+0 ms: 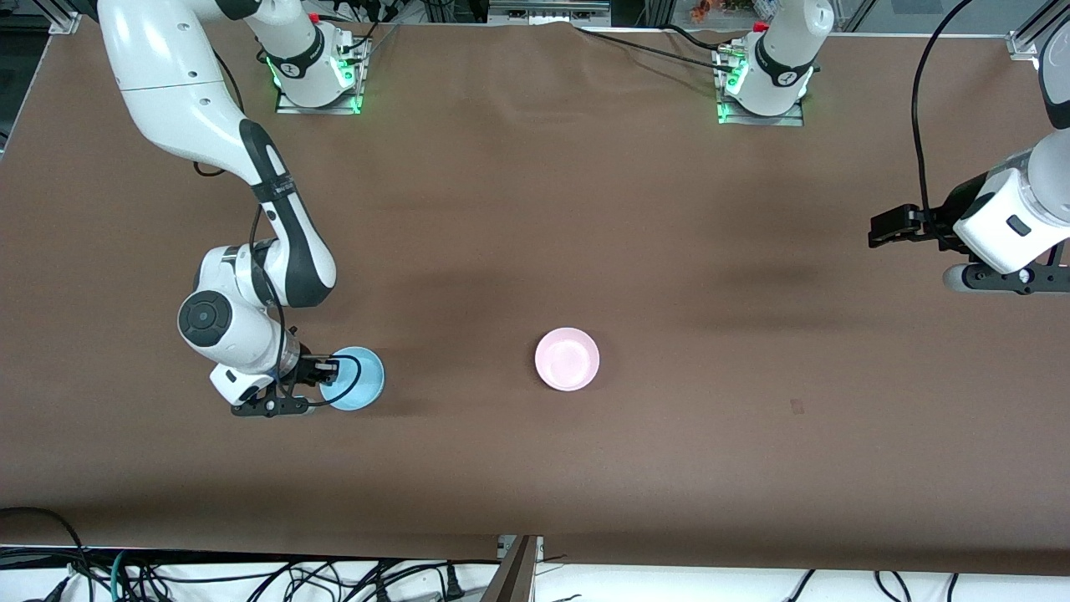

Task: Stack pink and blue bowls on white bowl
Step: 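Lower the right gripper and grasp the light blue bowl rim, then carry the blue bowl with the right gripper onto the stacked bowls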

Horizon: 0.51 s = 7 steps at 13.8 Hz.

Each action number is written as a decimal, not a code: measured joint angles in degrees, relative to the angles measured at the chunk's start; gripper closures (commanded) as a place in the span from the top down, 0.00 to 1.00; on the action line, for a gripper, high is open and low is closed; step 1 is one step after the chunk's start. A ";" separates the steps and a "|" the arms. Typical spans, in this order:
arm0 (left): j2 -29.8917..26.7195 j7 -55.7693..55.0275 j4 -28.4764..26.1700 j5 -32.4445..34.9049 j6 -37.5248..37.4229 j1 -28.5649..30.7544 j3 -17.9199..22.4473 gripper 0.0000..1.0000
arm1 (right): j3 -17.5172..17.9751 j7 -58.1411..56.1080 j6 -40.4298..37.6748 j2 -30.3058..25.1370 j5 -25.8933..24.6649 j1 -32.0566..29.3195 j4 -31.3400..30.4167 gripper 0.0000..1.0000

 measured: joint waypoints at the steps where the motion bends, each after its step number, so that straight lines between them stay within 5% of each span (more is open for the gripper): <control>1: 0.00 0.00 0.00 0.00 0.00 -0.01 -0.01 1.00 | 0.36 0.00 -0.04 -0.02 0.16 0.01 0.21 0.00; 7: 0.01 0.00 0.01 0.00 0.01 -0.02 -0.03 1.00 | 5.14 8.29 -7.68 -0.29 0.44 0.23 6.30 0.00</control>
